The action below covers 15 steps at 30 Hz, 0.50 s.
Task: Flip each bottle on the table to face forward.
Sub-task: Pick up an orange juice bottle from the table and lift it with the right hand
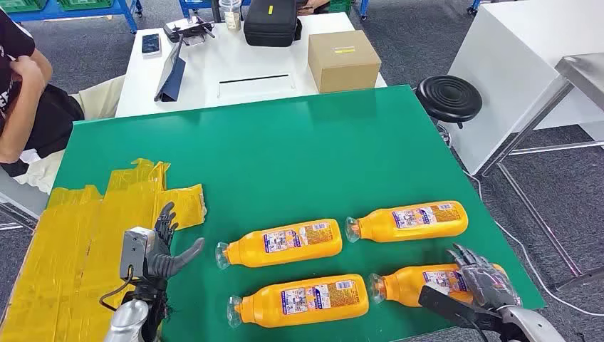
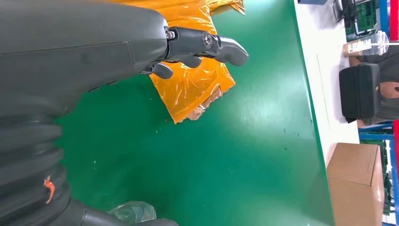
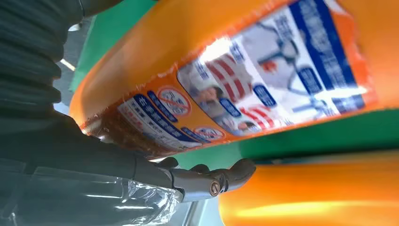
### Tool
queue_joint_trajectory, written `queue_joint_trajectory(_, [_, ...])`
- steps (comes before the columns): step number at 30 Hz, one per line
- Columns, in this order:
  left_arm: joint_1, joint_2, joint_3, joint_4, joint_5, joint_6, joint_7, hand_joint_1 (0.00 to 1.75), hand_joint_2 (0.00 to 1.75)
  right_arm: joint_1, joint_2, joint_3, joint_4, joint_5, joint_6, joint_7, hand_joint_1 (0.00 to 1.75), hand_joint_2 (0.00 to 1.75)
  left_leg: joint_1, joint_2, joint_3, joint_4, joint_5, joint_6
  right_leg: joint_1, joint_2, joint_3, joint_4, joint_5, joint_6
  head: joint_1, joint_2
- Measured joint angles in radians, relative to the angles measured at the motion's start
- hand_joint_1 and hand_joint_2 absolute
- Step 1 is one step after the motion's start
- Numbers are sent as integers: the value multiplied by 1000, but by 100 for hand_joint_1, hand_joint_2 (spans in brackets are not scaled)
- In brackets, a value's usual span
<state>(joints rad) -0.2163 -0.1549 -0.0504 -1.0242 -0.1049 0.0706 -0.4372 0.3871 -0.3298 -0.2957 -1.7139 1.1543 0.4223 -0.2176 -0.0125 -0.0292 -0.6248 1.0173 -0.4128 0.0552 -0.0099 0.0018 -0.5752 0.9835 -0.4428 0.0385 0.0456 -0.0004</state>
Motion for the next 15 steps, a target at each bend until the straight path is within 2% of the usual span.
queue_joint_trajectory(1, [-1,0,0,3,1,1,-1,0,175,0,-3,-3,3,-1,3,0,93,175,0,0,0,0,0,0,0,0,0,0,0,0,0,0])
queue_joint_trajectory(2, [-1,0,0,5,2,1,-1,0,175,0,-5,-5,5,-1,6,1,113,175,0,0,0,0,0,0,0,0,0,0,0,0,0,0])
queue_joint_trajectory(3, [-3,0,0,10,4,2,-2,0,175,1,-9,-9,9,-2,11,1,150,175,0,0,0,0,0,0,0,0,0,0,0,0,0,0])
queue_joint_trajectory(4, [-4,-1,0,15,5,3,-3,0,175,1,-12,-12,12,-3,14,1,170,175,0,0,0,0,0,0,0,0,1,0,0,0,0,0])
queue_joint_trajectory(5, [-5,-1,0,19,6,4,-3,0,175,1,-15,-14,14,-3,17,2,175,175,0,0,0,0,0,0,0,0,1,-1,0,0,0,0])
queue_joint_trajectory(15, [-8,-2,0,53,15,17,-14,0,175,4,-38,-23,17,-10,32,2,175,175,0,0,1,0,0,0,0,0,3,-1,0,0,0,0])
